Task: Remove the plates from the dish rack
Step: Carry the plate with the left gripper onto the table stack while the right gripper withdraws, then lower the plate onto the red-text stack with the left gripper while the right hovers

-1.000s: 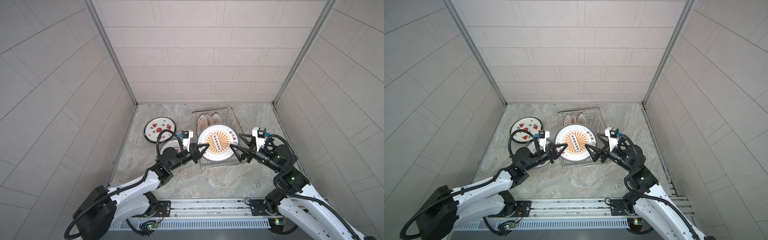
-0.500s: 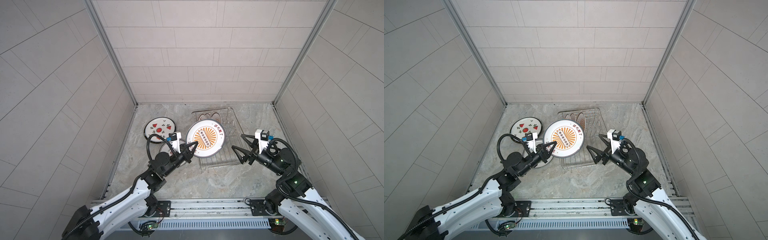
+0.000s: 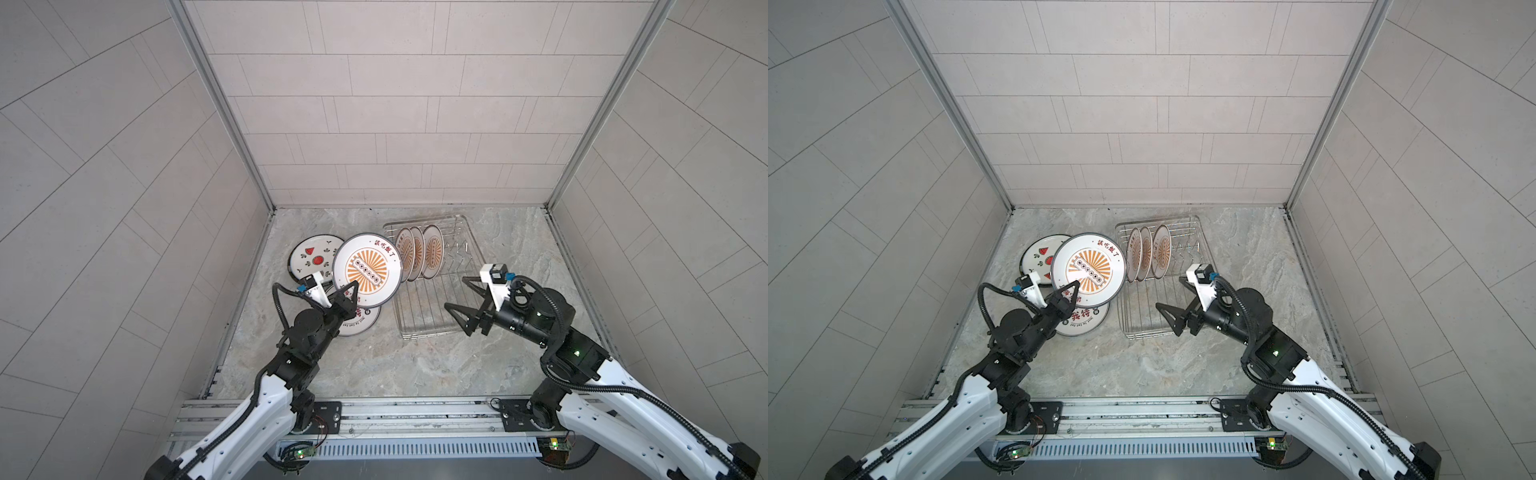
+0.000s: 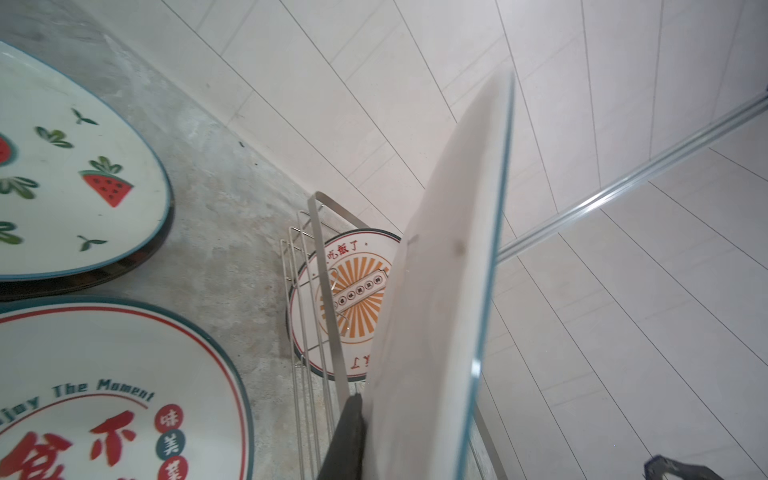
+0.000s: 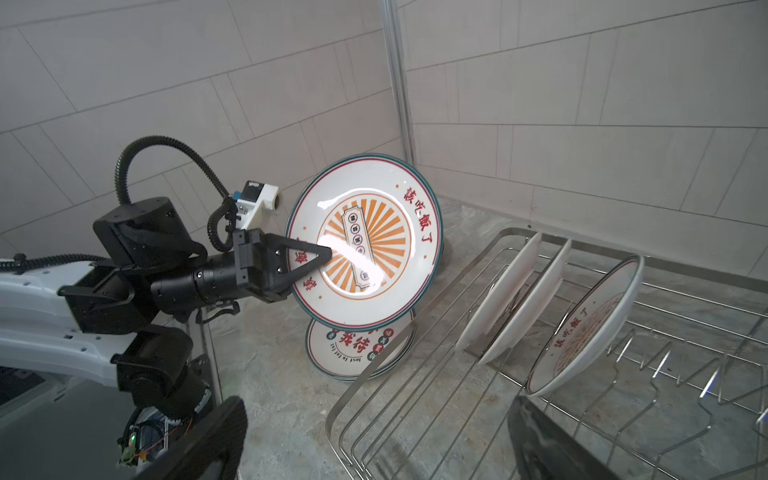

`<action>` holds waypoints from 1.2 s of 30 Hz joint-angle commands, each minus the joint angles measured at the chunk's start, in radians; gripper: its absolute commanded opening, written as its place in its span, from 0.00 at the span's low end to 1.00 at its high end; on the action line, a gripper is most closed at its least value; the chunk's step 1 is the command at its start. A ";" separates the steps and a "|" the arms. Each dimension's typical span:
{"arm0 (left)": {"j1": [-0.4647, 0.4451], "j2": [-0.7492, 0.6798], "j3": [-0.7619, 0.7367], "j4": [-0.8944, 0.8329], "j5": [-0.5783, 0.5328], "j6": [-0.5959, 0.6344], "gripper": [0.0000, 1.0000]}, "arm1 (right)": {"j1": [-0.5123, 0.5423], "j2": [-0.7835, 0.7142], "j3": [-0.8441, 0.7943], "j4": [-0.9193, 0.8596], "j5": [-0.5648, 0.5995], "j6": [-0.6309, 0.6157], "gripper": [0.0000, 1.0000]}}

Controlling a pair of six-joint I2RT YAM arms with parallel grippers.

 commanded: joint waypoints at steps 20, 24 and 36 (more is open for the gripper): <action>0.025 -0.149 -0.013 -0.405 -0.227 -0.323 0.00 | 0.086 0.145 0.115 -0.097 0.055 -0.146 1.00; 0.025 -0.111 -0.003 -0.456 -0.235 -0.372 0.00 | 0.108 0.188 0.149 -0.135 0.086 -0.169 1.00; 0.025 0.045 -0.005 -0.420 -0.177 -0.502 0.00 | 0.118 0.245 0.170 -0.156 0.121 -0.183 1.00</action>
